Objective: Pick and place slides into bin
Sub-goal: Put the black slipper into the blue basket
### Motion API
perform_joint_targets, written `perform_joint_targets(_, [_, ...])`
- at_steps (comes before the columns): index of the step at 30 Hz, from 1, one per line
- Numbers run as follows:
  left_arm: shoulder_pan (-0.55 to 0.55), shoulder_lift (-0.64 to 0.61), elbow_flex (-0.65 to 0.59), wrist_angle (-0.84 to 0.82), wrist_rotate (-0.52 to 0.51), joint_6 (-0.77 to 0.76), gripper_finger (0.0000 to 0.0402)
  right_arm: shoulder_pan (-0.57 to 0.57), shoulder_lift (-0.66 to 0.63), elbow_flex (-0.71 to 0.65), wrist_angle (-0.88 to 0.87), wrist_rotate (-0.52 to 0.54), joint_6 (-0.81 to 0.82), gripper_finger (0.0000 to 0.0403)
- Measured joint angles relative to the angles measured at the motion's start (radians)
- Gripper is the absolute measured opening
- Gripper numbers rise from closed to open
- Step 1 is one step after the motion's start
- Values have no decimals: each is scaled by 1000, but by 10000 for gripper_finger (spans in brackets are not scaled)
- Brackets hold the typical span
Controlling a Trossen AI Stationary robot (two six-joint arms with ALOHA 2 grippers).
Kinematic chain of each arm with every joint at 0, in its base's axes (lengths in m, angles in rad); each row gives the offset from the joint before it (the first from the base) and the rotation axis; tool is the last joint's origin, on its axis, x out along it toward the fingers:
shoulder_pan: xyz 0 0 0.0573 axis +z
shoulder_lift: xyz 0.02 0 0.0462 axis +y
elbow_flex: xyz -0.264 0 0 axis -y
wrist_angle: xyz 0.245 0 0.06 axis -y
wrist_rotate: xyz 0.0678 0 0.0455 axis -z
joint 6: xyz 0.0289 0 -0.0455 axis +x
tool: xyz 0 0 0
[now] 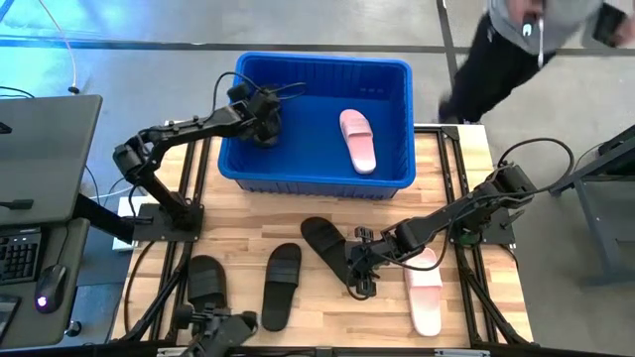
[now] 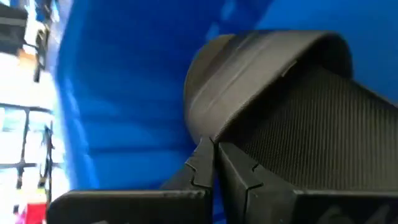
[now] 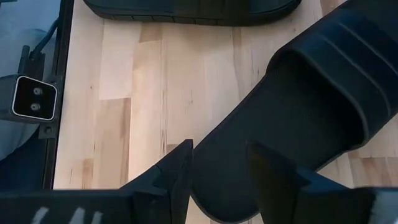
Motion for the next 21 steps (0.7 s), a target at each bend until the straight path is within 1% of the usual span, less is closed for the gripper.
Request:
perform_joint_targets(2, [30, 0, -28, 3, 29, -7, 0, 0, 0, 0, 0, 13, 0, 139])
perform_joint_targets(5, [63, 0, -65, 26, 102, -3, 0, 0, 0, 0, 0, 52, 0, 139])
perform_joint_targets(8, [74, -6, -91, 81, 120, 5, 0, 0, 0, 0, 0, 80, 0, 139])
perform_joint_targets(12, [77, -5, -93, 98, 130, 42, 5, 0, 0, 0, 0, 76, 1, 139])
perform_joint_targets(15, [71, -5, -94, 102, 135, 49, 24, 0, 0, 0, 0, 76, 0, 139])
perform_joint_targets(21, [71, -4, -93, 96, 151, 48, 84, -6, 0, 0, 0, 90, 0, 139])
